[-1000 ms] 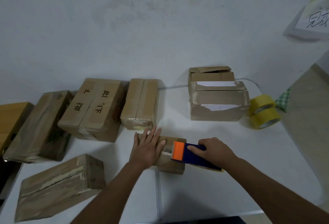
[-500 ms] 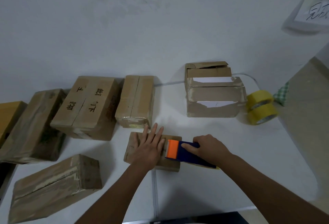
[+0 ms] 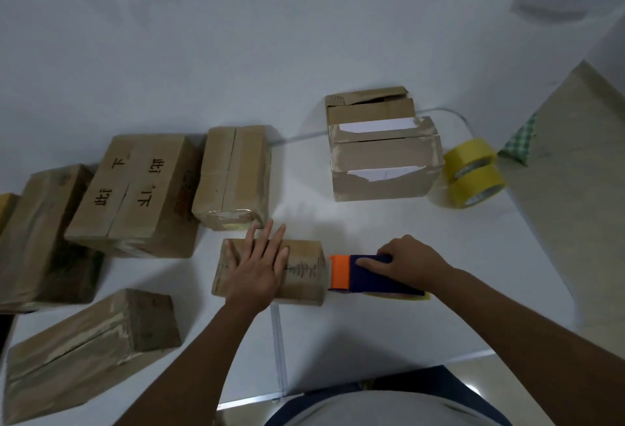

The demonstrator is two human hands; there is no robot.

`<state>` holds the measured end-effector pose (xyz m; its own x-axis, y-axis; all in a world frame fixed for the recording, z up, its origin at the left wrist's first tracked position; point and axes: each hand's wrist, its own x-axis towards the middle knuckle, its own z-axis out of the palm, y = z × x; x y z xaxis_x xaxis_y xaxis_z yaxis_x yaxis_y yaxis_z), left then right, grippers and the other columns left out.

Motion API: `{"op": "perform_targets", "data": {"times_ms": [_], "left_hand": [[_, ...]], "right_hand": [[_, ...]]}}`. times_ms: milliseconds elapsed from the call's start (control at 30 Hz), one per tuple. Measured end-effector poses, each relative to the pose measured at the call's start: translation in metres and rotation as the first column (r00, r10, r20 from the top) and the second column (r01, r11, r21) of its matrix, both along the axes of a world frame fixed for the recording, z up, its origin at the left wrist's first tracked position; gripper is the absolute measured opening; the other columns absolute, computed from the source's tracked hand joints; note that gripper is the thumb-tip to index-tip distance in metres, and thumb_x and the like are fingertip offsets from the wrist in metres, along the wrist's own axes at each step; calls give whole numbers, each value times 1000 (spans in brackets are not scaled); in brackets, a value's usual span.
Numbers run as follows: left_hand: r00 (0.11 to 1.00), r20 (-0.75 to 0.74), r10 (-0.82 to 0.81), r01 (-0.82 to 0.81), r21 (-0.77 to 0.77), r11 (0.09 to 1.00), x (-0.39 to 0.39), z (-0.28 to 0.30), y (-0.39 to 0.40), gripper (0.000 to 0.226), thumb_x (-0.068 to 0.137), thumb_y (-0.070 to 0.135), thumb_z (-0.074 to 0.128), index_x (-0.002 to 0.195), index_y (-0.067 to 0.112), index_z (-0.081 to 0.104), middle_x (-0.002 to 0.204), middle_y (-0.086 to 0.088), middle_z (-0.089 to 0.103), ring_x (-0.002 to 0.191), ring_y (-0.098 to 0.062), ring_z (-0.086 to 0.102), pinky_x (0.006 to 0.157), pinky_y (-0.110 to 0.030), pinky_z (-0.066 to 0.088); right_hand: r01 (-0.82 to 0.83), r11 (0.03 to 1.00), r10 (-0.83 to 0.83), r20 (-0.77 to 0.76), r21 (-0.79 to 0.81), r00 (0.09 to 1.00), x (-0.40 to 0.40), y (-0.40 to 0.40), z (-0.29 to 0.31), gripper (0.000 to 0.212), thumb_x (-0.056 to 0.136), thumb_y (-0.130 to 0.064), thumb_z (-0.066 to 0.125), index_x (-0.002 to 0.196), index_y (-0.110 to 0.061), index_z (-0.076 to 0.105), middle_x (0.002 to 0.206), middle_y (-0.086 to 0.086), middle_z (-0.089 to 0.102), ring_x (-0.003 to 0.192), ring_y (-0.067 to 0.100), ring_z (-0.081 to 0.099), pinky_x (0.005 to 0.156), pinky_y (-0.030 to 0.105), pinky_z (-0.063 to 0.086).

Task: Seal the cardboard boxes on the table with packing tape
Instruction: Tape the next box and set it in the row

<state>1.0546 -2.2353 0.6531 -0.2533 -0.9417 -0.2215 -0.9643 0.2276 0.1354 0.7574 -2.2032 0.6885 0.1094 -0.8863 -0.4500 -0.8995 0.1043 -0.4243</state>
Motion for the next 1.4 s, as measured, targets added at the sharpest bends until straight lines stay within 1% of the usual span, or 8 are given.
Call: {"op": "perform_targets", "data": {"times_ms": [200,333,600,967,1133,1267,1333,1400], "left_hand": [[997,60,-54,57,-50,997,-2,7,4,62,94,55,-12,154,37,-10,162,11,-15,151,-18,-18,118,-53,-15],[995,-90,-47,47,-1,999,-34,13,16,82,79,65,-35,152,35,-13,160,13,-22,149,-14,-23,122,-48,-11],[999,-38,-37,34,-77,996,-46,-9,23,71,100,61,-5,159,25,6,166,3,3,153,-23,-5,121,-58,3],[997,-63,-40,36,-74,997,-44,-14,21,70,100,62,-2,158,25,10,166,2,10,153,-24,3,120,-60,6],[997,-39,-62,59,-73,996,-44,-8,17,79,93,67,-11,158,25,9,166,2,5,153,-25,-2,120,-56,-3],[995,-65,-81,77,-73,994,-56,1,18,77,96,65,-3,159,24,13,167,2,1,153,-25,-6,119,-56,-5],[995,-91,-44,43,-11,999,-61,-3,21,81,91,69,-1,159,26,5,167,5,-6,152,-20,-15,118,-53,-13],[996,-81,-36,34,-29,999,-62,-6,23,80,92,67,7,159,24,11,167,3,3,153,-21,-8,119,-54,-11]], "right_hand": [[-22,999,23,-3,23,1000,9,-1,-12,63,87,-74,42,88,-19,71,78,0,67,69,14,62,66,27,48],[-18,1000,18,-15,3,1000,15,-1,-16,63,88,-74,40,83,-18,68,75,-1,63,66,14,60,62,25,45],[-11,999,11,8,45,1000,9,0,-16,56,88,-73,42,78,-22,63,69,-4,58,64,12,58,61,25,45],[15,997,-16,6,75,1000,-24,11,-9,53,87,-72,44,83,-24,65,77,-2,66,68,12,62,68,28,50],[48,992,-46,-22,119,999,-6,5,-1,54,88,-71,47,107,-21,58,89,-2,58,79,15,59,67,27,45],[8,984,-16,45,179,999,4,3,7,38,95,-49,50,121,-21,47,93,1,60,81,16,60,71,29,50],[-22,984,11,63,178,998,9,2,12,39,96,-44,50,129,-23,47,108,5,65,87,17,61,79,31,54],[-53,988,50,29,142,998,14,1,17,41,98,-44,49,133,-25,51,121,5,64,97,19,62,86,31,53]]}}
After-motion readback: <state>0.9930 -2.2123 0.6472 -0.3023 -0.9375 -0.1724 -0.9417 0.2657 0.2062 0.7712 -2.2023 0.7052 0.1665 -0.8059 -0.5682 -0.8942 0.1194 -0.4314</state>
